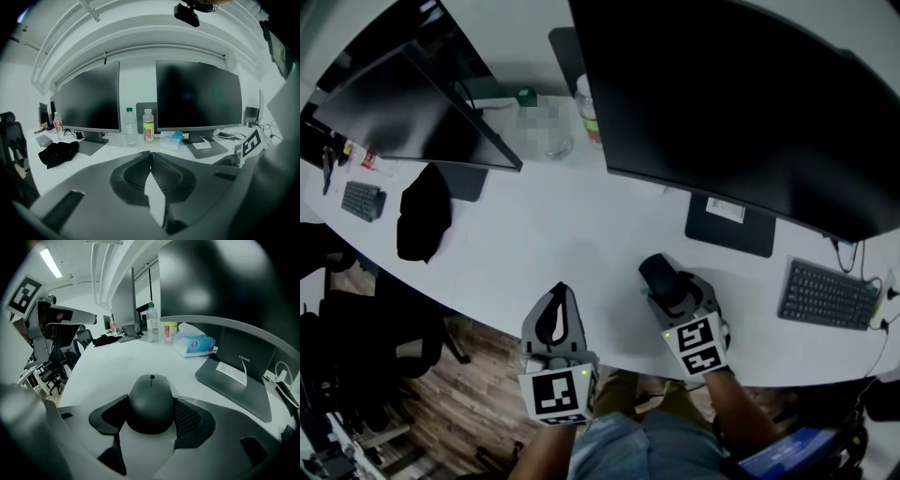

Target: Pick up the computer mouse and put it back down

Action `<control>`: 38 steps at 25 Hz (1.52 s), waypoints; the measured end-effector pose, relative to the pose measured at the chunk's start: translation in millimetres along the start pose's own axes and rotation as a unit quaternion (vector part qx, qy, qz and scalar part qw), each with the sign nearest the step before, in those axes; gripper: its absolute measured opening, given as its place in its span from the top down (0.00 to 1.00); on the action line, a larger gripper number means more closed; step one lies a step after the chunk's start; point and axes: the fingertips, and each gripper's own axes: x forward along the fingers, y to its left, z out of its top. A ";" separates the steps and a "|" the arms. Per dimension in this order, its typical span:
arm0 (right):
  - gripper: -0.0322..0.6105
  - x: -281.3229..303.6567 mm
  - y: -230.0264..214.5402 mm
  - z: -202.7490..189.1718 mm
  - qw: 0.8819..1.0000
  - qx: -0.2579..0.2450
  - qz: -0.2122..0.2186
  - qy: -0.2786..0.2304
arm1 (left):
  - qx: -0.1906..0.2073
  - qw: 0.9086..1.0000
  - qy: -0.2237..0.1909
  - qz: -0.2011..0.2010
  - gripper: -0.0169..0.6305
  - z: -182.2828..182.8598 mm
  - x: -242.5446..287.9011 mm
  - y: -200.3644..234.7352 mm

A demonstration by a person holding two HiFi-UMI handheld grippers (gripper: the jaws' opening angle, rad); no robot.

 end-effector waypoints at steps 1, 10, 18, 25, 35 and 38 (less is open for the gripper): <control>0.48 0.7 0.6 -0.8 1.000 -0.003 0.000 0.004 | 0.000 1.000 0.000 0.000 0.96 -0.6 -0.1 0.4; 0.38 3.3 7.4 -3.9 1.000 -0.009 0.011 0.012 | 0.001 1.000 -0.010 0.002 0.96 4.1 -9.4 2.3; 0.35 -25.9 3.1 10.5 1.000 -0.018 -0.004 -0.024 | -0.002 0.999 -0.034 0.006 0.96 16.8 -29.7 -7.5; 0.41 -92.4 -11.2 44.7 0.994 -0.034 -0.029 -0.095 | -0.004 0.997 -0.074 -0.010 0.96 41.0 -57.0 -48.0; 0.81 -219.7 -17.0 131.2 0.963 -0.063 -0.043 -0.260 | -0.006 0.985 -0.169 -0.033 0.96 120.3 -102.7 -105.7; 0.92 -252.2 -21.5 152.8 0.949 -0.078 -0.055 -0.299 | 0.007 0.982 -0.188 -0.031 0.96 137.1 -113.2 -117.2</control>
